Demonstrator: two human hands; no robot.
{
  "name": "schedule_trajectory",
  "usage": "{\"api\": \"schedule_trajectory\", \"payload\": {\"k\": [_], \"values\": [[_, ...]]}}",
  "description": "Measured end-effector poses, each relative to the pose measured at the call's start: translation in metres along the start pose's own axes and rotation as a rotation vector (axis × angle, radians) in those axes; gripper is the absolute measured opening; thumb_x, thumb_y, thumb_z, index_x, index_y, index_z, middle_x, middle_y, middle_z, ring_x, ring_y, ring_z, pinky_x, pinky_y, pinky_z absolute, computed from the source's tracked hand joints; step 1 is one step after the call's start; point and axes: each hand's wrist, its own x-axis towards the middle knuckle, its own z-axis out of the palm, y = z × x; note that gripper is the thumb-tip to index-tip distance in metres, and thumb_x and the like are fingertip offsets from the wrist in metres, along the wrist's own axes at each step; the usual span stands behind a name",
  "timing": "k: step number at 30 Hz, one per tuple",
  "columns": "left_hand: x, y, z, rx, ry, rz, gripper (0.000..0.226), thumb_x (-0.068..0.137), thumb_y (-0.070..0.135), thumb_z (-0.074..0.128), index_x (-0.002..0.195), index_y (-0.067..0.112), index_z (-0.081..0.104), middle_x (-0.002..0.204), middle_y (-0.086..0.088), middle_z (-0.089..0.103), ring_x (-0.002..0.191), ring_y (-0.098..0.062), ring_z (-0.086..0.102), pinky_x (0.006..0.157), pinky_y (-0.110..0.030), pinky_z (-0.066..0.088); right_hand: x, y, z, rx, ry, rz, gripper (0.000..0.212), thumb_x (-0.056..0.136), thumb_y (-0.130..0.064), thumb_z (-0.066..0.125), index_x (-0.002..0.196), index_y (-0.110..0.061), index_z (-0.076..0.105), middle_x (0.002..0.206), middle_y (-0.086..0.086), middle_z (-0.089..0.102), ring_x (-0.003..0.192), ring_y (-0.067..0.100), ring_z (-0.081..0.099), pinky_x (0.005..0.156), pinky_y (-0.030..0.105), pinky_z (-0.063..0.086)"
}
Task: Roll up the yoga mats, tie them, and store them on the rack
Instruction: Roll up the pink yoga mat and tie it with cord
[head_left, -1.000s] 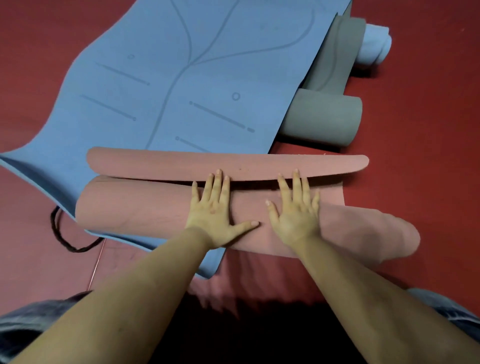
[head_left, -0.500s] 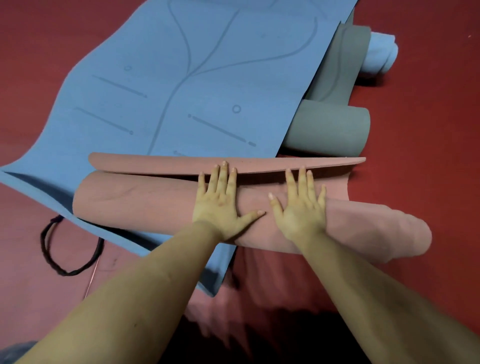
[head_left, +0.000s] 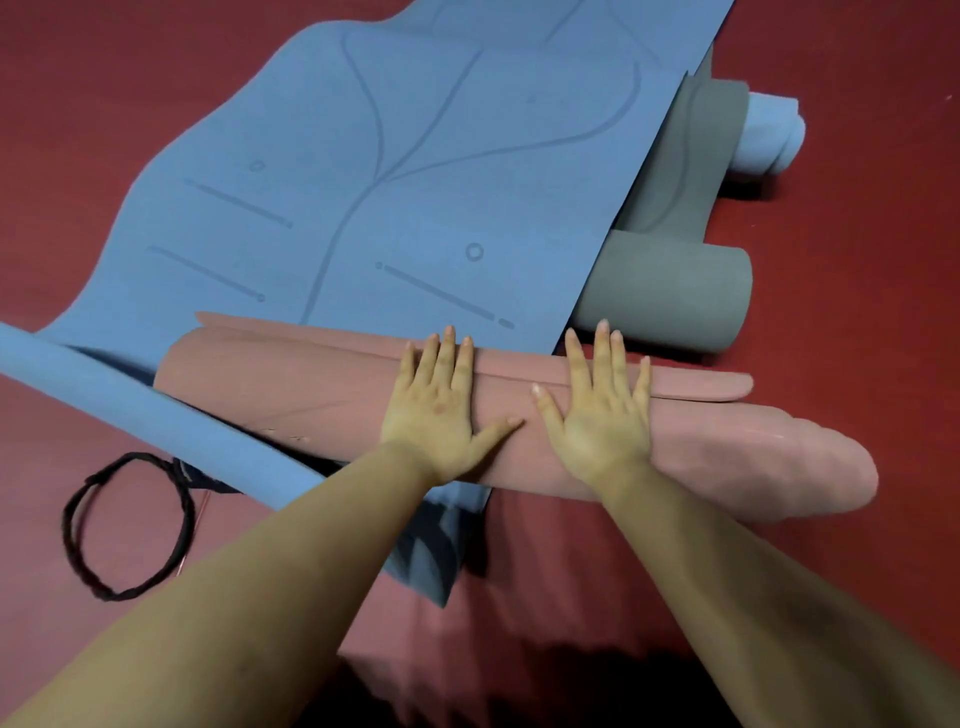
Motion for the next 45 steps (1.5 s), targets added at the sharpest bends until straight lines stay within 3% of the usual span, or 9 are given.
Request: {"api": "schedule_trajectory", "payload": {"k": [7,14,20,28,35,38,42,43,45], "values": [[0.041,-0.002,-0.009,0.013,-0.024,-0.039,0.103,0.075,0.081,0.003,0.151,0.011,-0.002,0.159,-0.01,-0.003,0.146,-0.024,-0.003,0.116,-0.046,-0.011,-0.025,0.0,0.009,-0.037,0.067,-0.096,0.07,0.086,-0.056,0.032,0.139,-0.012,0.046,0.148,0.014,0.038,0.136,0.03,0.035,0.11,0.049,0.012],[0.036,-0.005,-0.015,0.019,-0.043,0.045,0.107,0.065,0.078,-0.008,0.151,0.017,0.0,0.159,-0.007,0.003,0.146,-0.025,-0.001,0.115,-0.047,-0.01,0.022,0.007,-0.004,0.007,-0.097,-0.102,0.082,0.081,-0.065,0.003,0.151,-0.025,0.014,0.16,0.005,0.001,0.147,0.021,-0.001,0.115,0.046,-0.006],[0.059,-0.01,-0.027,-0.026,-0.103,0.02,0.09,0.083,0.076,0.023,0.151,0.021,0.005,0.159,-0.005,0.003,0.146,-0.024,0.0,0.116,-0.047,-0.002,0.06,0.007,-0.017,-0.009,-0.269,-0.082,0.071,0.093,-0.062,0.023,0.152,-0.026,0.004,0.16,0.002,-0.002,0.146,0.016,-0.006,0.117,0.046,-0.007],[0.084,-0.016,-0.05,0.117,-0.371,0.099,0.135,0.052,0.074,0.071,0.15,0.02,-0.004,0.156,-0.005,0.009,0.143,-0.025,0.008,0.116,-0.043,0.005,0.089,0.014,-0.039,-0.037,-0.603,-0.182,0.136,0.052,-0.08,0.068,0.152,-0.012,0.004,0.158,0.007,0.01,0.145,0.022,0.008,0.119,0.042,0.005],[0.045,-0.008,-0.03,0.136,-0.153,0.045,0.12,0.062,0.063,0.072,0.149,0.018,0.002,0.153,-0.009,0.012,0.142,-0.028,0.009,0.114,-0.05,0.002,0.073,0.004,-0.037,-0.101,-0.532,-0.253,0.124,0.044,-0.071,0.079,0.136,-0.005,0.029,0.137,0.012,0.038,0.13,0.028,0.033,0.115,0.039,0.017],[0.007,0.021,-0.024,-0.251,0.063,-0.264,0.1,0.074,0.035,0.07,0.149,0.016,0.007,0.155,-0.014,0.003,0.143,-0.03,0.003,0.115,-0.045,-0.002,0.059,0.001,-0.036,-0.094,-0.455,-0.25,0.128,0.046,-0.07,0.079,0.141,-0.005,0.024,0.138,0.011,0.038,0.128,0.028,0.036,0.111,0.038,0.023],[-0.01,0.067,-0.035,-1.35,0.199,-1.204,0.087,0.074,0.02,0.071,0.145,0.011,0.021,0.147,-0.015,0.027,0.127,-0.034,0.038,0.103,-0.04,0.037,0.042,-0.002,-0.036,-0.105,-0.377,-0.228,0.132,0.051,-0.067,0.076,0.149,-0.009,0.01,0.142,0.009,0.032,0.132,0.027,0.029,0.114,0.04,0.016],[-0.007,0.069,-0.033,-1.695,0.146,-1.314,0.079,0.074,0.025,0.072,0.14,0.012,0.031,0.139,-0.014,0.041,0.114,-0.032,0.051,0.086,-0.041,0.049,0.034,-0.003,-0.034,-0.103,-0.345,-0.224,0.128,0.052,-0.065,0.076,0.148,-0.01,0.012,0.142,0.008,0.032,0.132,0.027,0.028,0.114,0.04,0.013],[-0.002,0.069,-0.031,-2.077,-0.084,-1.174,0.066,0.077,0.048,0.068,0.131,0.015,0.047,0.129,-0.009,0.056,0.098,-0.026,0.06,0.071,-0.038,0.054,0.017,-0.005,-0.031,-0.094,-0.282,-0.209,0.122,0.056,-0.058,0.078,0.148,-0.011,0.014,0.143,0.007,0.029,0.135,0.026,0.024,0.116,0.041,0.007]]}}
